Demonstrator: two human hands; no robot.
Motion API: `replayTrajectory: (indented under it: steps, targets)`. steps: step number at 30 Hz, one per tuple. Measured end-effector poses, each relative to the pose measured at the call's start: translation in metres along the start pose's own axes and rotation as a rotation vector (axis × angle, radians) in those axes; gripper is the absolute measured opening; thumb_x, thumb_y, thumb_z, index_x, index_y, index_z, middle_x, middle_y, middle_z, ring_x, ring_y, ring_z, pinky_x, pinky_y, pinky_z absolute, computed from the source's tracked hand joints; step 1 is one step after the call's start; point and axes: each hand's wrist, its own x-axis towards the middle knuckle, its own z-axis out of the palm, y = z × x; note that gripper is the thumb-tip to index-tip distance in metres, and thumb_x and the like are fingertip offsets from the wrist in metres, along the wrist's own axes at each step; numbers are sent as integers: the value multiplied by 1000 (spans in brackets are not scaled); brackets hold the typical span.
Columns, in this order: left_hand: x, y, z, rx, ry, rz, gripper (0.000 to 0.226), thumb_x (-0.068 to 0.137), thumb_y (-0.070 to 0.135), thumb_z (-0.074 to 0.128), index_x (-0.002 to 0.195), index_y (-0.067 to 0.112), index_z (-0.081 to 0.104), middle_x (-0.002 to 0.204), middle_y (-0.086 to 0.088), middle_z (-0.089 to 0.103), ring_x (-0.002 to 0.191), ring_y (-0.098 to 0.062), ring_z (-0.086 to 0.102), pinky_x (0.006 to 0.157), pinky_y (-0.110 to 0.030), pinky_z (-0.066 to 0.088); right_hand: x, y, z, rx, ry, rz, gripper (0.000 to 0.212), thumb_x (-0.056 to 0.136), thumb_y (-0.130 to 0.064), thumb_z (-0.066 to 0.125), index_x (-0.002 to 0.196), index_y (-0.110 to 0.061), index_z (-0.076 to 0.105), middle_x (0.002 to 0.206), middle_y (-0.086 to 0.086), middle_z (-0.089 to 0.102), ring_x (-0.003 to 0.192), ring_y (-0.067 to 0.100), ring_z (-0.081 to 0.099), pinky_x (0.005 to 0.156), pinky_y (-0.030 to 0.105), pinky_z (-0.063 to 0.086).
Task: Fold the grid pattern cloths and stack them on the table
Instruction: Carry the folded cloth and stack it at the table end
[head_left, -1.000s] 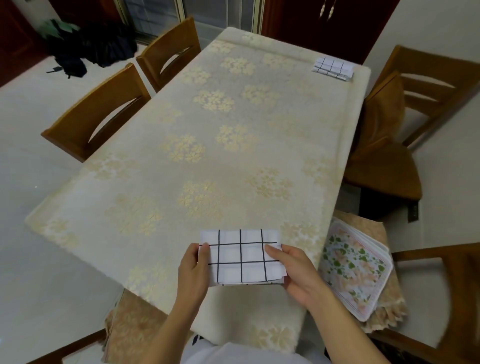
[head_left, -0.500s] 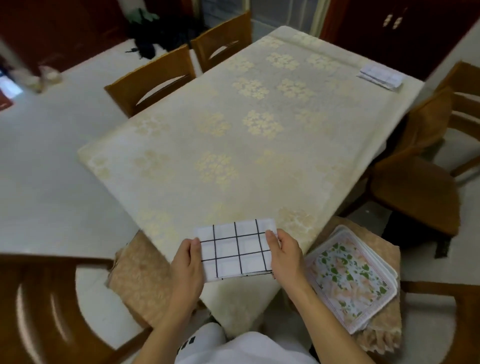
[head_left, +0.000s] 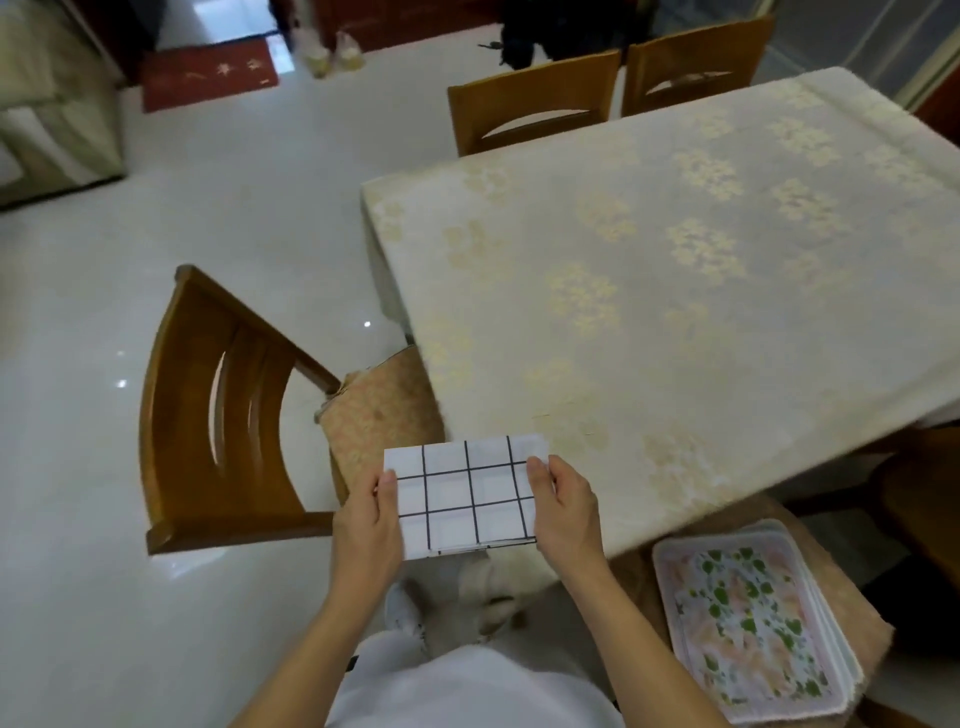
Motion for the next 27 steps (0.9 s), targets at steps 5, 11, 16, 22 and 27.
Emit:
replayTrajectory:
  steps: [5,11,16,22,27]
  targets:
    - [-4,-21,-42,4,101,-47,29,105,26,37,80,17,49,70,2,53,61,-4,53,49,-11,39,-10,-14,44,-8,-93,-27,39,103,-30,48,68,-14,41,59,-4,43,54,3,37,53,26,29]
    - [0,-55,-93,18,206,-102,27,104,33,36,90,16,52,75,3,58,67,-10,59,45,-16,46,-25,-48,95,-57,-174,-73,33,104,-24,48,72,-20,53,64,-6,57,59,-1,54,51,18,39]
    - [13,-77,-152,6,272,-60,28,104,33,35,96,12,53,76,5,57,63,-8,57,46,-9,43,-36,-78,152,-61,-216,-102,29,105,-28,47,86,-14,64,78,2,68,73,16,63,60,33,49]
    - [45,-120,-248,-96,307,-17,26,105,26,39,87,12,51,68,5,52,58,4,53,45,-11,39,-50,-123,249,-132,-215,-182,32,105,-34,45,80,-20,59,72,-1,63,67,15,59,56,37,47]
    - [74,-169,-334,-83,342,-39,29,105,26,41,79,13,49,59,7,41,52,-3,42,49,-18,33,-73,-172,339,-157,-260,-211,34,105,-24,46,74,-21,58,66,-4,61,61,2,58,54,16,40]
